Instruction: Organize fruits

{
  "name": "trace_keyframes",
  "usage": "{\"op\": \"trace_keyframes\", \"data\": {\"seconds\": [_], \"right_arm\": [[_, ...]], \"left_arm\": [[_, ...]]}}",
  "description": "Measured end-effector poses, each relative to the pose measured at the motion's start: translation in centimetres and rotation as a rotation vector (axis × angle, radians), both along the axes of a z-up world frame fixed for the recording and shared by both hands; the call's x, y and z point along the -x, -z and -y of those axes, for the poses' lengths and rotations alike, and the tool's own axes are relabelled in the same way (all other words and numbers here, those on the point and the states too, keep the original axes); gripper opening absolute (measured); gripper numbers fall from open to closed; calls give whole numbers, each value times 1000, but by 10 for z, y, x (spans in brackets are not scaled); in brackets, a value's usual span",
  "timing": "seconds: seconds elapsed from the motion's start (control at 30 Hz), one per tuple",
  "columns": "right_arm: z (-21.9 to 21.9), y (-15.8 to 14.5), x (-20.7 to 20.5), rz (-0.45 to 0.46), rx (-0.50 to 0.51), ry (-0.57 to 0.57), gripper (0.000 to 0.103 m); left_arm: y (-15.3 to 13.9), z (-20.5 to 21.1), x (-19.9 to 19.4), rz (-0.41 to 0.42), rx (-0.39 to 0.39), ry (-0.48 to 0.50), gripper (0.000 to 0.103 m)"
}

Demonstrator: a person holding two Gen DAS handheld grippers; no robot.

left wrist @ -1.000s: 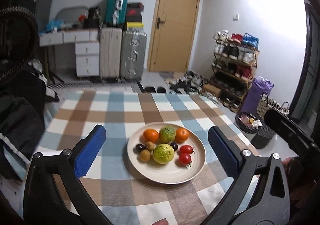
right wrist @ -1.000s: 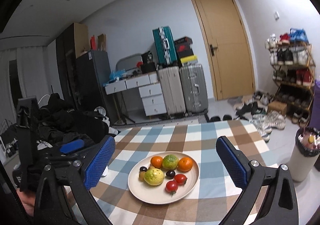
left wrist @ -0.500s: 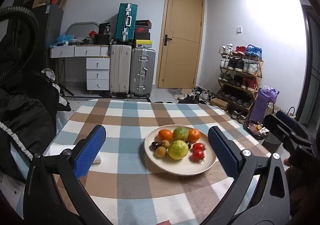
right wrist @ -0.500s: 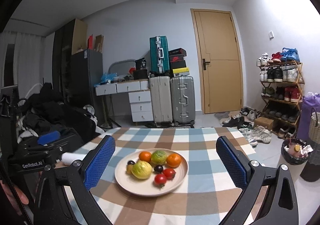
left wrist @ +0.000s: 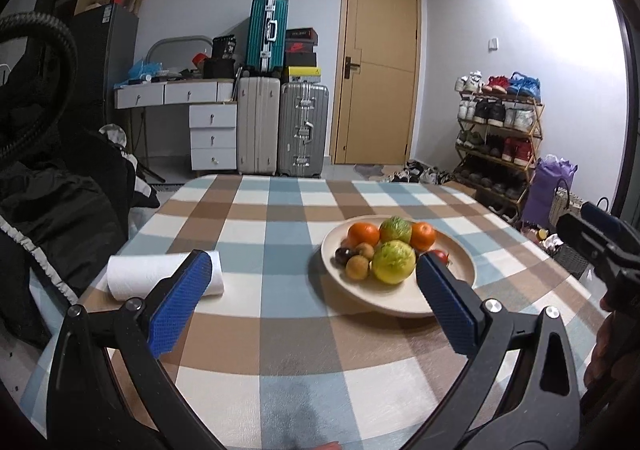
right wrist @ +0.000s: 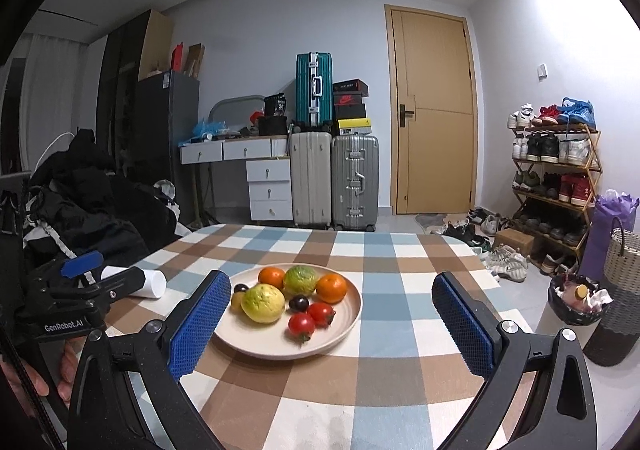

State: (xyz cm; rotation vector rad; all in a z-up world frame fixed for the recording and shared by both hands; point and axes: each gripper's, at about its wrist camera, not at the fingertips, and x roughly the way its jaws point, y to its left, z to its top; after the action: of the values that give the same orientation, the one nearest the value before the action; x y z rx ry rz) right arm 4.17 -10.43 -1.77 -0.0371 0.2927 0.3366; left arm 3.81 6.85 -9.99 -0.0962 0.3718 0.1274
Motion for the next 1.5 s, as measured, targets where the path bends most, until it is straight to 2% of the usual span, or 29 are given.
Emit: {"op": "trace_keyframes", "data": {"seconds": [0.2, 0.33, 0.47, 0.67, 1.0, 1.5], "right_arm": [[-1, 12, -5, -12, 6, 7, 103], [-2, 17, -13, -58, 14, 9, 103], [-6, 19, -16, -66, 33, 20, 103], [-5, 20, -17, -63, 31, 19, 103], [-4, 20, -17, -65, 31, 14, 103], [-3, 19, -16, -66, 28, 14, 103]], "left_arm": [[7, -4, -11, -29, 13, 0, 102], [9, 0, -21, -52, -10, 8, 102], [12, 4, -29, -75, -31, 3, 102], [9, 3, -21, -39, -19, 6, 102], [4, 15, -7, 28, -76, 24, 102], [2, 15, -2, 35, -75, 25, 102]]}}
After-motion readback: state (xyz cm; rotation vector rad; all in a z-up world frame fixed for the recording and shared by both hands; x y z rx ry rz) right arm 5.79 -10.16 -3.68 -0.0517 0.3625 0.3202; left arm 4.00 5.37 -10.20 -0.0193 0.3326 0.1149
